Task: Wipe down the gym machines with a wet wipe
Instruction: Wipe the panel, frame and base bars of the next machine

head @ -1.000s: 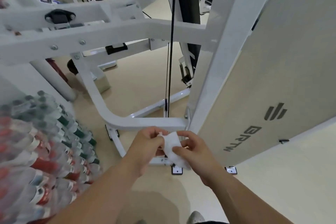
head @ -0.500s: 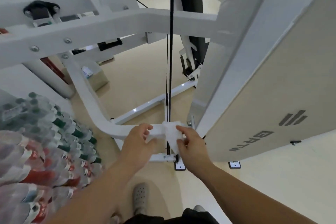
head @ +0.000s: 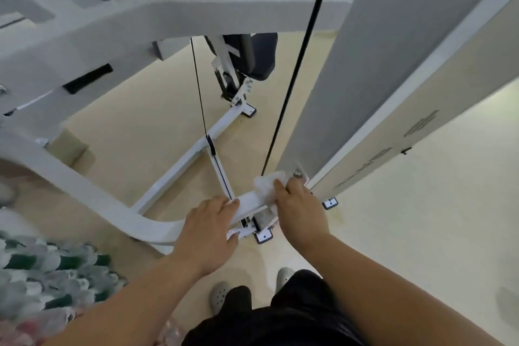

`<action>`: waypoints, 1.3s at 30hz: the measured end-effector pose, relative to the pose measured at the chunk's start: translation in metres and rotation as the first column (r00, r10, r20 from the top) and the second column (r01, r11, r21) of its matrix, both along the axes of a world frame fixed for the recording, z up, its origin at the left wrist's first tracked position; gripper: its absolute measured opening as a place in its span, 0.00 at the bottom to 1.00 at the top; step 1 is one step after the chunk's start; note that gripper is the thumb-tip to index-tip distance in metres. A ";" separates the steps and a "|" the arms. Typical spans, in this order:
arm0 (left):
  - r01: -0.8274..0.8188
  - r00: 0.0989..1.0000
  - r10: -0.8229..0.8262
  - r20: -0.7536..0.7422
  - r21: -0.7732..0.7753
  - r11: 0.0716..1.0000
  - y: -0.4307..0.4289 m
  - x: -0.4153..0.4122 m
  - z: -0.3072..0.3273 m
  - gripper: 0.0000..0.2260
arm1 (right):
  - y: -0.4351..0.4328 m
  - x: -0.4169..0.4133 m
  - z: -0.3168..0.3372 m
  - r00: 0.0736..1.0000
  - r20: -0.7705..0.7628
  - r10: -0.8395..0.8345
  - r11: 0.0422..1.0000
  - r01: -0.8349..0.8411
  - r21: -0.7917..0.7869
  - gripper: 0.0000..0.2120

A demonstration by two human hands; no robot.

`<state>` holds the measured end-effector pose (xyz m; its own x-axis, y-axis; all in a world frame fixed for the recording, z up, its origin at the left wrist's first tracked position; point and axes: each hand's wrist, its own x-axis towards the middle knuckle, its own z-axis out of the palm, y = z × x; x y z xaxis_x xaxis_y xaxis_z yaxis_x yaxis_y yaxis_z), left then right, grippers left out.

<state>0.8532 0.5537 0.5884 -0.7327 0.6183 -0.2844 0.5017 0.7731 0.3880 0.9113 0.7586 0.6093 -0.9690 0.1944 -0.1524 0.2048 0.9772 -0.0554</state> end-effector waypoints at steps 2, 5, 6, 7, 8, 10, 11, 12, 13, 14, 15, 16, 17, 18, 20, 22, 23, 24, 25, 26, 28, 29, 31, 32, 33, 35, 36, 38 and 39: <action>0.027 1.000 -0.027 0.009 0.005 1.000 -0.004 -0.001 -0.004 0.31 | -0.002 -0.002 -0.005 0.996 -0.075 0.055 0.998 -0.053 0.025 0.35; 0.062 0.998 -0.062 0.010 0.035 0.997 -0.011 -0.003 -0.010 0.33 | -0.005 0.001 -0.027 0.973 -0.115 0.198 0.974 -0.209 -0.092 0.34; 0.072 0.997 -0.073 0.011 0.053 0.996 -0.015 -0.004 -0.012 0.33 | -0.007 0.003 -0.033 0.969 -0.077 0.236 0.961 -0.245 -0.127 0.30; 0.086 0.996 -0.086 0.006 0.072 0.994 -0.018 -0.006 -0.015 0.34 | -0.007 0.006 -0.042 0.966 -0.046 0.254 0.960 -0.258 -0.109 0.29; 0.102 0.995 -0.102 -0.002 0.084 0.991 -0.021 -0.007 -0.016 0.34 | -0.007 0.007 -0.044 0.965 0.020 0.263 0.963 -0.261 -0.069 0.32; 0.136 0.991 -0.136 -0.005 0.083 0.987 -0.027 -0.009 -0.017 0.35 | -0.004 0.005 -0.041 0.963 0.083 0.255 0.967 -0.254 -0.019 0.39; 0.156 0.988 -0.156 -0.004 0.080 0.985 -0.027 -0.011 -0.017 0.35 | 0.001 0.001 -0.040 0.970 0.072 0.232 0.973 -0.232 -0.019 0.41; 0.175 0.984 -0.176 0.007 0.064 0.982 -0.028 -0.010 -0.018 0.36 | 0.003 -0.001 -0.040 0.979 0.069 0.190 0.981 -0.188 -0.038 0.42; 0.190 0.982 -0.190 0.010 0.054 0.980 -0.028 -0.011 -0.018 0.37 | 0.004 -0.003 -0.041 0.986 0.053 0.158 0.987 -0.155 -0.047 0.42; 0.196 0.981 -0.196 0.007 0.050 0.979 -0.028 -0.011 -0.018 0.37 | 0.002 -0.004 -0.040 0.991 0.030 0.132 0.990 -0.131 -0.048 0.43; 0.200 0.980 -0.201 -0.001 0.048 0.979 -0.028 -0.011 -0.017 0.38 | -0.004 -0.002 -0.041 0.993 0.019 0.117 0.992 -0.116 -0.055 0.45; 0.205 0.979 -0.205 -0.010 0.049 0.978 -0.028 -0.011 -0.017 0.38 | -0.012 0.001 -0.045 0.992 0.029 0.122 0.990 -0.120 -0.071 0.46; 0.209 0.978 -0.209 -0.018 0.047 0.977 -0.028 -0.010 -0.018 0.38 | -0.019 0.004 -0.049 0.987 0.039 0.155 0.985 -0.152 -0.077 0.48; 0.211 0.977 -0.210 -0.024 0.041 0.977 -0.028 -0.010 -0.018 0.39 | -0.023 0.006 -0.054 0.978 0.049 0.205 0.977 -0.201 -0.073 0.50; 0.215 0.976 -0.214 -0.027 0.029 0.976 -0.028 -0.010 -0.019 0.39 | -0.015 0.005 -0.053 0.956 0.068 0.285 0.958 -0.283 -0.048 0.50; 0.222 0.975 -0.222 -0.026 0.016 0.975 -0.028 -0.010 -0.018 0.40 | 0.002 0.000 -0.044 0.953 0.067 0.297 0.955 -0.295 -0.029 0.49; 0.226 0.974 -0.225 -0.021 0.010 0.974 -0.028 -0.011 -0.017 0.40 | 0.010 -0.001 -0.042 0.961 0.065 0.269 0.963 -0.268 -0.021 0.49; 0.227 0.974 -0.227 -0.012 0.004 0.974 -0.027 -0.011 -0.016 0.40 | 0.013 -0.002 -0.041 0.972 0.065 0.224 0.975 -0.224 -0.013 0.50; 0.226 0.974 -0.226 -0.005 0.000 0.974 -0.027 -0.011 -0.015 0.40 | 0.010 -0.001 -0.042 0.982 0.062 0.177 0.984 -0.176 -0.011 0.52; 0.225 0.974 -0.225 -0.001 0.001 0.974 -0.027 -0.011 -0.015 0.40 | 0.001 -0.001 -0.044 0.989 0.056 0.135 0.991 -0.134 -0.024 0.54; 0.221 0.975 -0.221 -0.004 0.015 0.975 -0.027 -0.011 -0.015 0.40 | -0.022 0.003 -0.051 0.988 0.059 0.140 0.989 -0.136 -0.063 0.56; 0.220 0.976 -0.220 -0.007 0.020 0.975 -0.027 -0.011 -0.015 0.40 | -0.033 0.006 -0.055 0.980 0.053 0.192 0.979 -0.188 -0.073 0.57; 0.213 0.977 -0.213 -0.002 0.020 0.977 -0.028 -0.011 -0.014 0.40 | -0.039 0.010 -0.060 0.954 0.043 0.297 0.953 -0.293 -0.074 0.55; 0.211 0.977 -0.211 0.000 0.017 0.977 -0.028 -0.010 -0.014 0.40 | -0.034 0.010 -0.060 0.943 0.041 0.332 0.942 -0.329 -0.062 0.53; 0.212 0.977 -0.212 0.000 0.010 0.977 -0.028 -0.010 -0.013 0.40 | -0.025 0.008 -0.059 0.938 0.035 0.346 0.938 -0.344 -0.040 0.52; 0.213 0.977 -0.213 0.016 0.006 0.977 -0.028 -0.010 -0.013 0.40 | -0.006 0.004 -0.050 0.953 0.053 0.297 0.955 -0.297 -0.015 0.51; 0.214 0.976 -0.214 0.030 0.011 0.977 -0.028 -0.011 -0.013 0.39 | 0.003 0.003 -0.043 0.966 0.074 0.248 0.969 -0.248 -0.010 0.50; 0.223 0.973 -0.224 0.052 0.021 0.974 -0.028 -0.014 -0.014 0.39 | 0.010 0.002 -0.038 0.982 0.103 0.161 0.987 -0.162 -0.003 0.49; 0.228 0.972 -0.230 0.059 0.028 0.973 -0.029 -0.015 -0.014 0.39 | 0.005 0.002 -0.038 0.987 0.093 0.130 0.991 -0.130 -0.012 0.51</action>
